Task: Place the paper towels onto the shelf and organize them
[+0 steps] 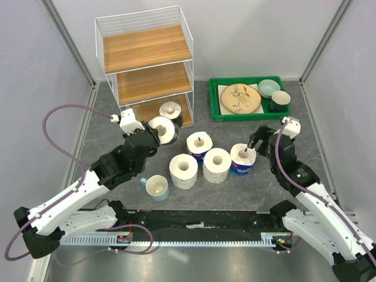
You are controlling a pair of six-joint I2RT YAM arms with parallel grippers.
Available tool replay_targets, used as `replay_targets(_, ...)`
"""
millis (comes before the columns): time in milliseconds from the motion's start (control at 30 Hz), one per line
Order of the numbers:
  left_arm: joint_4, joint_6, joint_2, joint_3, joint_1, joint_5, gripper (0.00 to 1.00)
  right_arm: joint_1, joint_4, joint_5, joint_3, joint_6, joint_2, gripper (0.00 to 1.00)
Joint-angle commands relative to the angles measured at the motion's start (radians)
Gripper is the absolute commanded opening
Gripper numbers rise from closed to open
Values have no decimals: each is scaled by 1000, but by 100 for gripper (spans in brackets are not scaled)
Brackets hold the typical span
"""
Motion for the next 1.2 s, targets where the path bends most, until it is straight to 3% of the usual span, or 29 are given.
replay_targets(0, 139, 116, -13, 19, 89, -16, 40, -1, 25, 21, 32, -5, 13, 89)
replay_targets(333, 276, 119, 112, -50, 327, 143, 41, -3, 46, 24, 29, -19, 39, 90)
replay_targets(933, 518, 127, 290, -142, 471, 93, 40, -4, 89, 24, 6, -25, 85, 90)
replay_targets(1167, 639, 121, 388, -150, 481, 88, 39, -6, 97, 18, 3, -27, 93, 91)
